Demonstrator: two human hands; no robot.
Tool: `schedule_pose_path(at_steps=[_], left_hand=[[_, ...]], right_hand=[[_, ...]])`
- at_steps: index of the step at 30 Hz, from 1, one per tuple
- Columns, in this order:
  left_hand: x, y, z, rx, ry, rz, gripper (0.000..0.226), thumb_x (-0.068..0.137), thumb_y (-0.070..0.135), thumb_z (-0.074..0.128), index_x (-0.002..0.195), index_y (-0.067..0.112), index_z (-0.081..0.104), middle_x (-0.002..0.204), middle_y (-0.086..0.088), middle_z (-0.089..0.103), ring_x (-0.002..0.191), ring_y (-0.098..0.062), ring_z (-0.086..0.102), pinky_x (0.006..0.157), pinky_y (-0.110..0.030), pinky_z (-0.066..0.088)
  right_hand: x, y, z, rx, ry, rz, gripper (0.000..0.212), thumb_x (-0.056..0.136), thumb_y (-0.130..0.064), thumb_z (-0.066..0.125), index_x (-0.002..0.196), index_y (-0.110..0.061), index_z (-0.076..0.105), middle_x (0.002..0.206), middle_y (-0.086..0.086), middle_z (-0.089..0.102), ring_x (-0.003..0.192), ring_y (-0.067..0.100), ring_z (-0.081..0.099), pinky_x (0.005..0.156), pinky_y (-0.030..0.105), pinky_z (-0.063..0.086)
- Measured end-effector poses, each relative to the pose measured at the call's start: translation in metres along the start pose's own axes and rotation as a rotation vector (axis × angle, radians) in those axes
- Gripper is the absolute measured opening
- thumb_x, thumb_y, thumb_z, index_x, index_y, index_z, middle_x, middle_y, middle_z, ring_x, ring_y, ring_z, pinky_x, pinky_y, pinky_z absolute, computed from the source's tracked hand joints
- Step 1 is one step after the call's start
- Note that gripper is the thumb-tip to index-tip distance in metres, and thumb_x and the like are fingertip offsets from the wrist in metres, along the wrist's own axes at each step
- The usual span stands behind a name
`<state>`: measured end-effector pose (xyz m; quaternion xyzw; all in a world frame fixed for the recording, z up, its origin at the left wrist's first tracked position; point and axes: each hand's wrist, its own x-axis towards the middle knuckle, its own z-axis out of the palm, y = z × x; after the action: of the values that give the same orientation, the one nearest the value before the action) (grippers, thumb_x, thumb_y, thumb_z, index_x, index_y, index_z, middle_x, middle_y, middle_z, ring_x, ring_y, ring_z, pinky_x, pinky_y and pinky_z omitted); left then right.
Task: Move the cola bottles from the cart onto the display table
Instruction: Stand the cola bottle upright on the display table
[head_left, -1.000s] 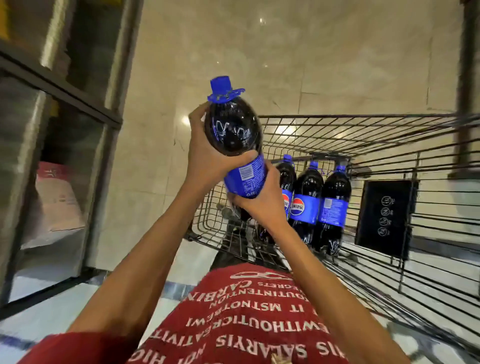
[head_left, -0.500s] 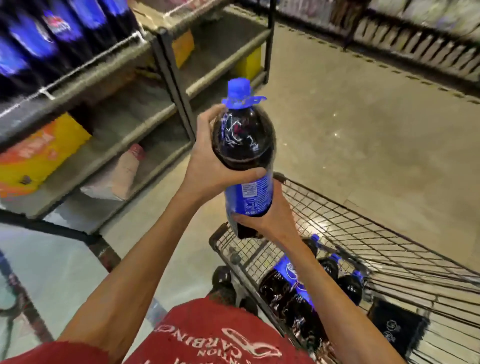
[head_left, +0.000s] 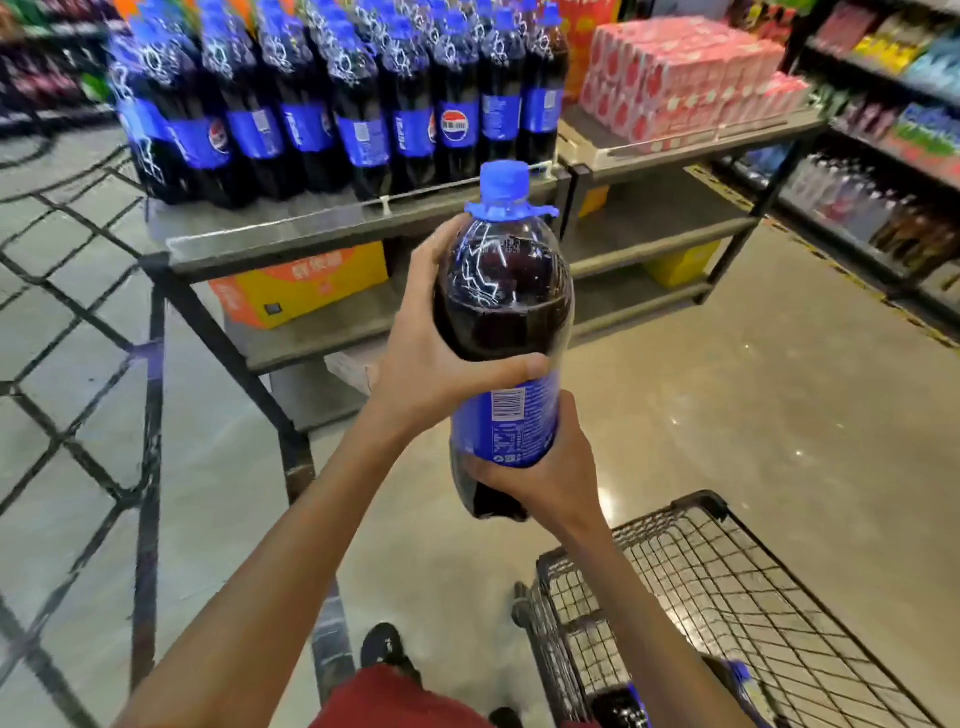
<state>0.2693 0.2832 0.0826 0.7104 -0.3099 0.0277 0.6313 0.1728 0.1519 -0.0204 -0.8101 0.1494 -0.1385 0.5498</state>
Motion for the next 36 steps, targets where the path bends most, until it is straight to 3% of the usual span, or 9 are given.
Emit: schedule_pose_path(at_steps=[4,11,13,17,21,27,31,36], left_hand=[[0.005,-0.011,-0.061,0.029,0.076,-0.010,0.105,0.059,0.019,0.094,0.143,0.017,0.030,0.141,0.012,0.044,0.131,-0.003,0.049,0.102,-0.017,0.043],[0.019,-0.034,-0.167,0.084,0.088,-0.016,0.112,0.061,0.024,0.094,0.150,0.017,0.026,0.148,0.015,0.040,0.139,-0.004,0.043,0.110,-0.019,0.039],[0.023,-0.041,-0.193,0.104,0.093,-0.016,0.112,0.061,0.021,0.093,0.151,0.017,0.026,0.149,0.013,0.040,0.139,-0.005,0.043,0.111,-0.022,0.039],[0.029,-0.051,-0.235,0.129,0.120,-0.038,0.115,0.060,0.020,0.093,0.151,0.012,0.024,0.152,-0.002,0.039,0.140,-0.012,0.044,0.116,-0.031,0.038],[0.037,-0.061,-0.267,0.155,0.146,-0.049,0.115,0.060,0.019,0.095,0.151,0.011,0.024,0.151,-0.002,0.041,0.139,-0.014,0.046,0.116,-0.038,0.040],[0.055,-0.074,-0.298,0.193,0.198,-0.089,0.115,0.059,0.034,0.093,0.149,0.018,0.025,0.147,0.007,0.046,0.136,-0.014,0.050,0.112,-0.048,0.044],[0.073,-0.089,-0.309,0.228,0.223,-0.102,0.115,0.057,0.030,0.095,0.149,0.018,0.026,0.144,0.014,0.047,0.134,-0.011,0.051,0.113,-0.043,0.043],[0.116,-0.114,-0.317,0.232,0.248,-0.122,0.113,0.059,0.018,0.098,0.146,0.016,0.027,0.142,0.015,0.045,0.131,-0.001,0.050,0.106,-0.020,0.042]], right_hand=[[0.022,-0.028,0.053,0.008,-0.052,-0.054,0.088,0.050,-0.059,0.094,0.122,-0.043,0.045,0.114,-0.022,0.063,0.104,0.000,0.064,0.083,0.031,0.061],[0.056,-0.070,0.151,0.071,-0.118,-0.101,0.092,0.048,-0.062,0.093,0.125,-0.054,0.043,0.119,-0.027,0.061,0.109,0.000,0.063,0.088,0.034,0.060],[0.064,-0.078,0.176,0.085,-0.146,-0.099,0.093,0.047,-0.061,0.093,0.125,-0.053,0.043,0.119,-0.027,0.061,0.109,-0.001,0.063,0.089,0.034,0.060],[0.079,-0.094,0.218,0.097,-0.196,-0.111,0.099,0.052,-0.047,0.098,0.135,-0.035,0.045,0.120,-0.023,0.062,0.109,-0.001,0.062,0.091,0.032,0.060],[0.097,-0.105,0.248,0.124,-0.227,-0.112,0.097,0.047,-0.053,0.095,0.129,-0.036,0.047,0.115,-0.025,0.063,0.106,-0.002,0.064,0.088,0.031,0.060],[0.126,-0.112,0.282,0.140,-0.281,-0.129,0.098,0.047,-0.057,0.093,0.131,-0.042,0.044,0.120,-0.024,0.062,0.109,-0.002,0.063,0.087,0.029,0.060],[0.153,-0.112,0.297,0.132,-0.288,-0.149,0.086,0.047,-0.051,0.095,0.117,-0.053,0.045,0.114,-0.027,0.063,0.106,0.003,0.065,0.084,0.033,0.060],[0.207,-0.112,0.308,0.110,-0.319,-0.165,0.090,0.052,-0.039,0.099,0.122,-0.048,0.044,0.112,-0.033,0.060,0.106,-0.005,0.062,0.082,0.020,0.057]])
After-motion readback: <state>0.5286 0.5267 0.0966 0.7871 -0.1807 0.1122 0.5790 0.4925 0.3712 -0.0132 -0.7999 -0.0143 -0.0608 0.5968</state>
